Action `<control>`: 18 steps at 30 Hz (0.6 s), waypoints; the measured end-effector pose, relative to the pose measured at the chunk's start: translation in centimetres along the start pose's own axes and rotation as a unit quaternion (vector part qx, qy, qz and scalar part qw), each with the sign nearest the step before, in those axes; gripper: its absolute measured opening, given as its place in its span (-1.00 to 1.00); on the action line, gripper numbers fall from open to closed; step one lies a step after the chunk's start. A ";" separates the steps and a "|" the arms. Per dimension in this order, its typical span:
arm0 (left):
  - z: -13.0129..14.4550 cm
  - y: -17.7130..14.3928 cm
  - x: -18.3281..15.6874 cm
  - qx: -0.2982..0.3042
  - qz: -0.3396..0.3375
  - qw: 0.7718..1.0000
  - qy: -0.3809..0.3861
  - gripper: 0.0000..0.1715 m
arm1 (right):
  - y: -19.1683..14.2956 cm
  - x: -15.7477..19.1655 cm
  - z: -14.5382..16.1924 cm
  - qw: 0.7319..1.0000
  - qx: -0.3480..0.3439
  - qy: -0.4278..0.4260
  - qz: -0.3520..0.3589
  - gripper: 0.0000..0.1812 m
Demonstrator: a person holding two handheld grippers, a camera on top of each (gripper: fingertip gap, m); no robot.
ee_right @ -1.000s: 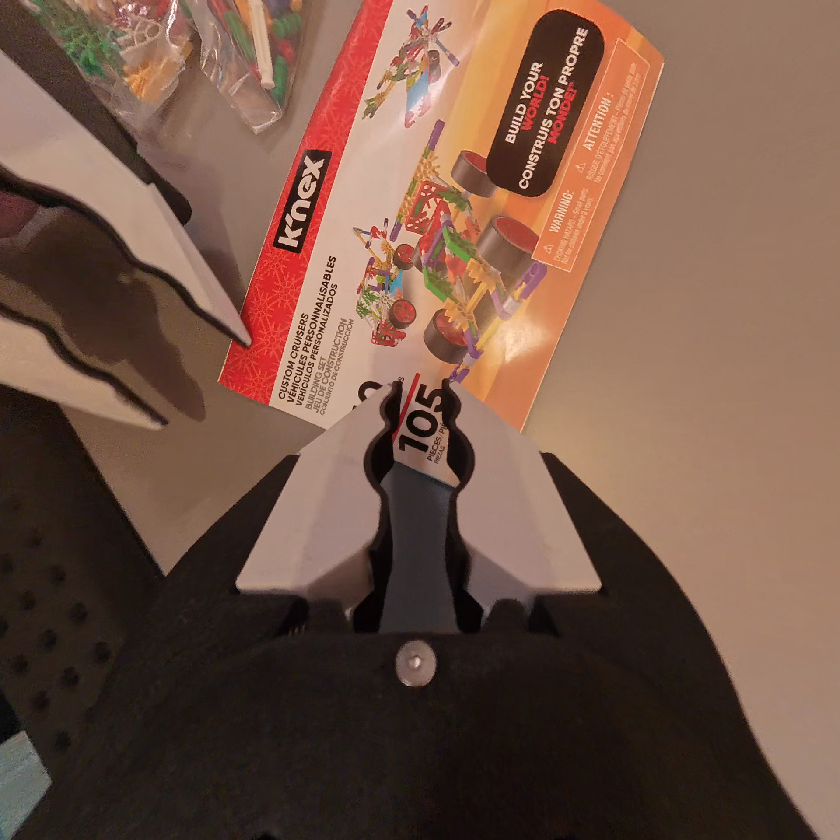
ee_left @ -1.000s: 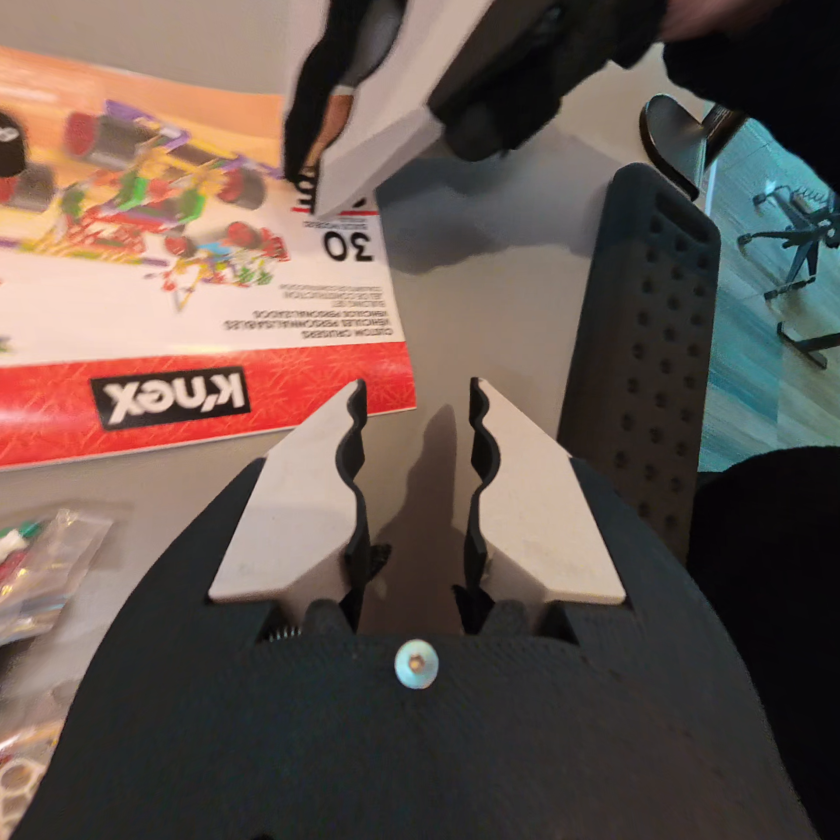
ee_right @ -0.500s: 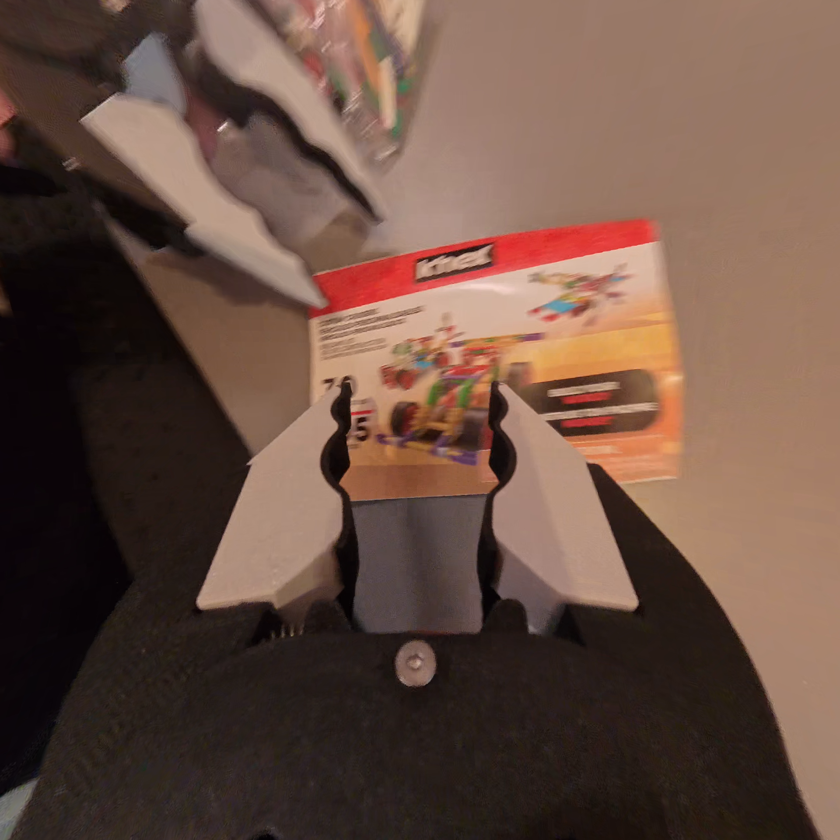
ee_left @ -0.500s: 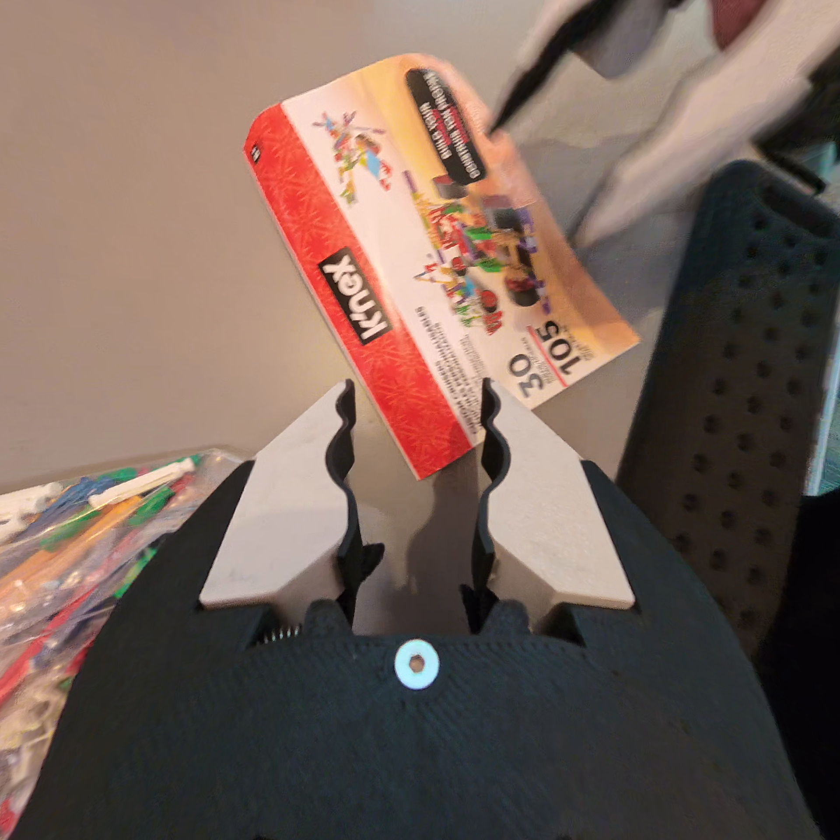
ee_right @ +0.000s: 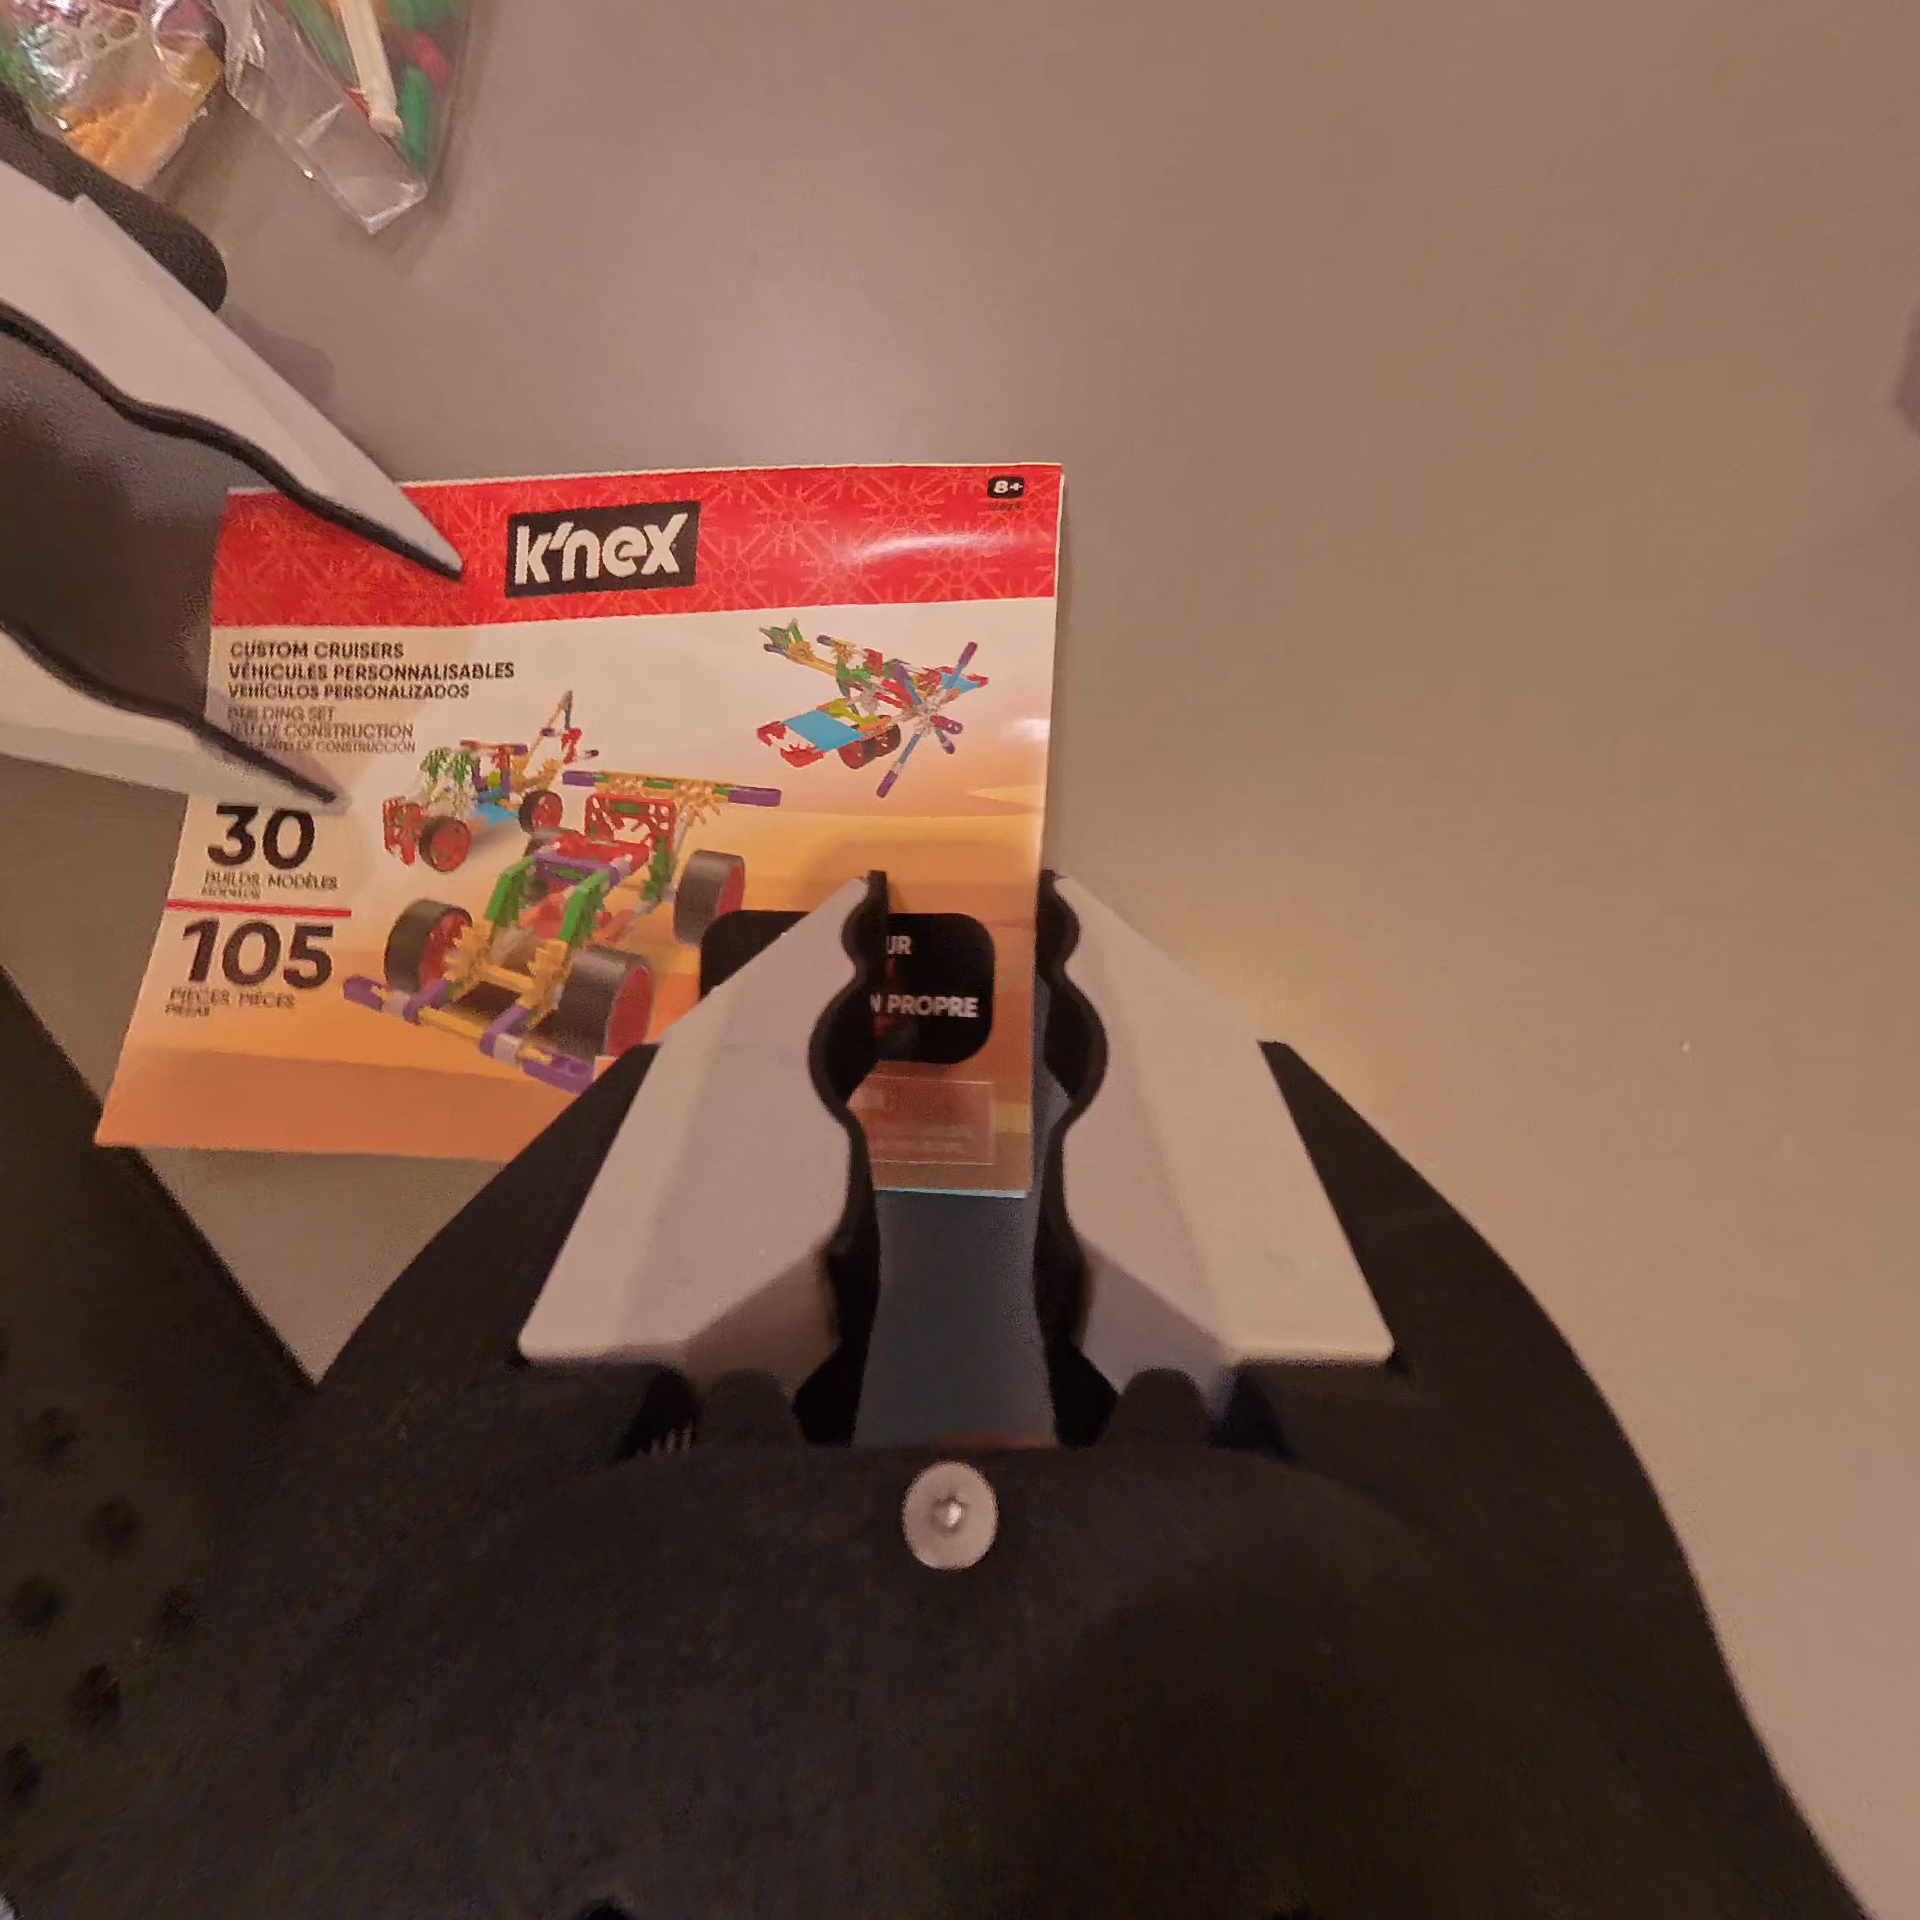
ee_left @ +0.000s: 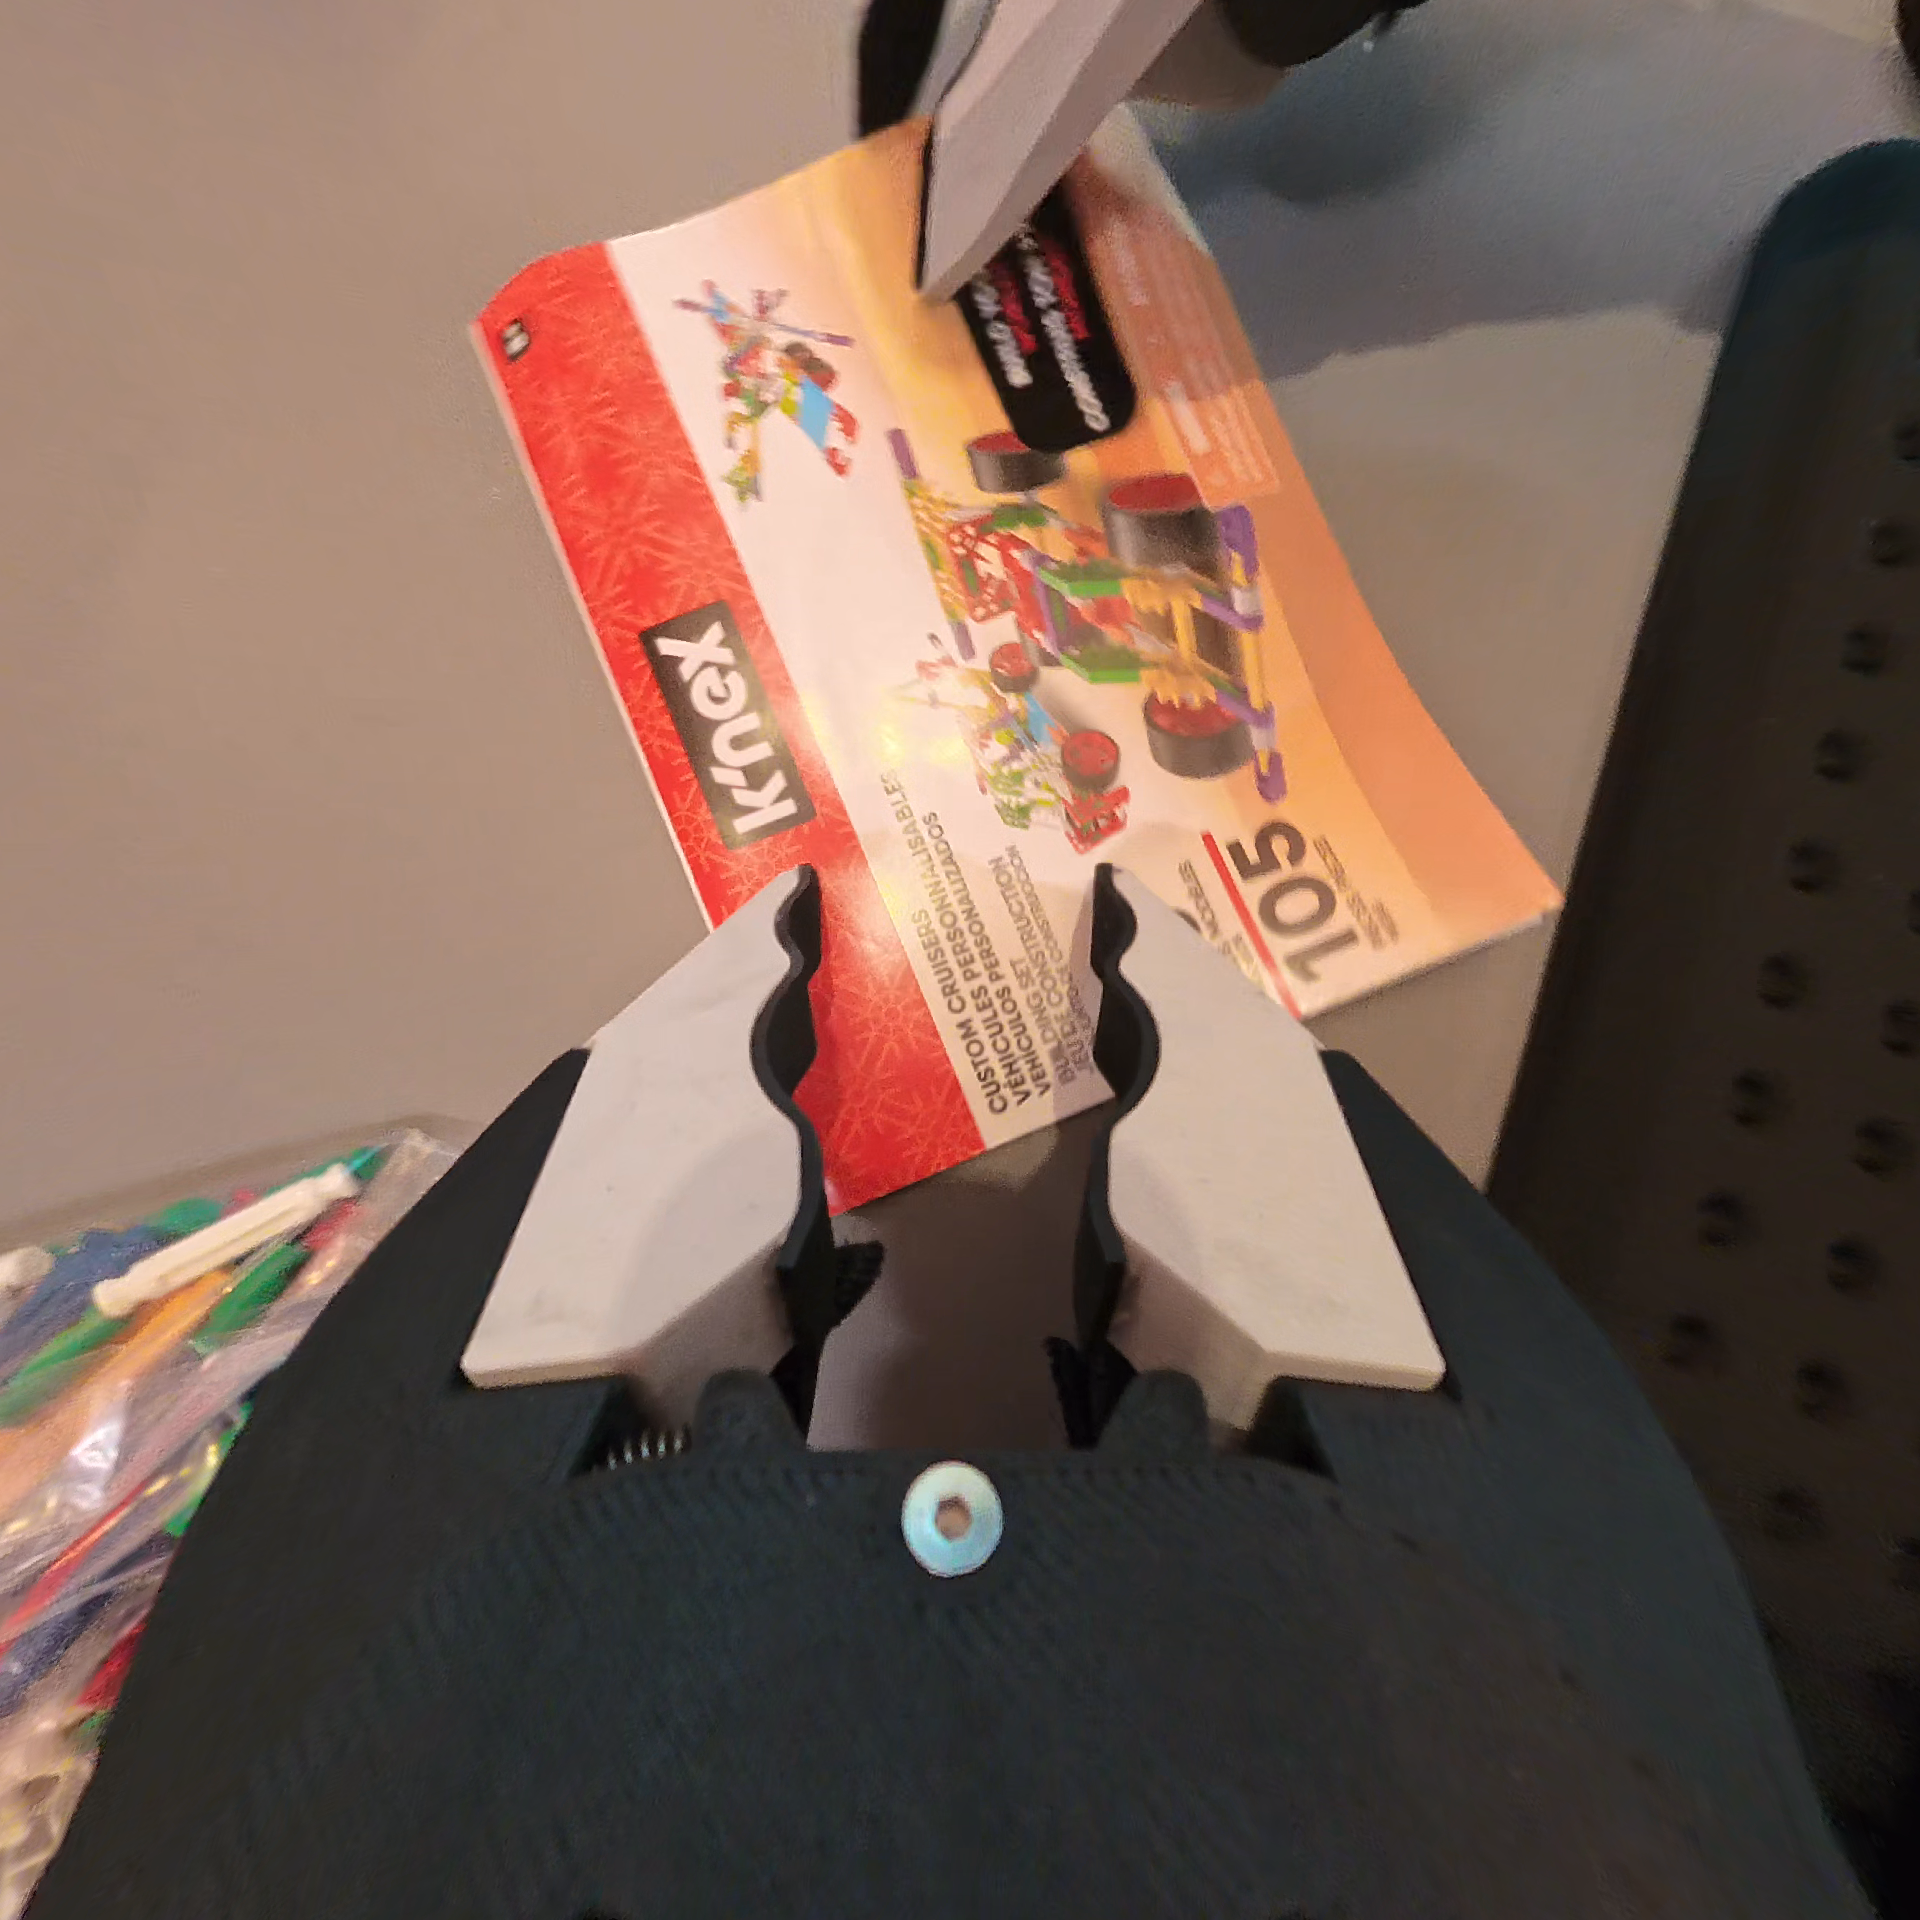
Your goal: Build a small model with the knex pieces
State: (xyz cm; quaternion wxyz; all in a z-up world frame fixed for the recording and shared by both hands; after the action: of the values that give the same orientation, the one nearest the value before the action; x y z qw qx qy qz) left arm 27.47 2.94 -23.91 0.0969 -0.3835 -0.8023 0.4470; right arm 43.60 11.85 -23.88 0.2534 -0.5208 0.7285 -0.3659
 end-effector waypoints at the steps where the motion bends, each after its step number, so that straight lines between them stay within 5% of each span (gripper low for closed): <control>1: -0.2 0.0 0.3 0.001 -0.003 1.000 -0.004 -0.41 | -0.2 0.1 0.3 1.000 -0.003 0.016 -0.005 -0.78; 13: -2.8 1.9 1.6 -0.005 -0.013 1.000 0.022 -0.29 | -2.2 5.3 3.1 0.989 -0.058 0.138 -0.019 -0.99; 15: -2.9 1.7 1.0 -0.009 -0.009 0.999 0.041 -0.15 | -2.1 5.7 3.6 0.984 -0.069 0.161 -0.016 -0.99; 18: -3.0 0.6 -2.3 -0.039 0.042 0.994 0.091 -0.20 | -2.3 5.4 3.7 0.981 -0.073 0.179 0.003 -1.00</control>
State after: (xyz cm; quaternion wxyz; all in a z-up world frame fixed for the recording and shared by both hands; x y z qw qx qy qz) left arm 30.87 3.42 -22.21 0.1355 -0.4597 -0.7901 0.3822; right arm 45.94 5.32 -24.21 0.0815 -0.4621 0.7885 -0.3977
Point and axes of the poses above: each gripper's, where its closed fingertips meet, y out along the fingers, z out of its underside, x = y × z across the jaws, the point moved 6 cm from there along -y, back along the fingers, and after that the axes turned 13 degrees about -y, right-handed, at the moved point
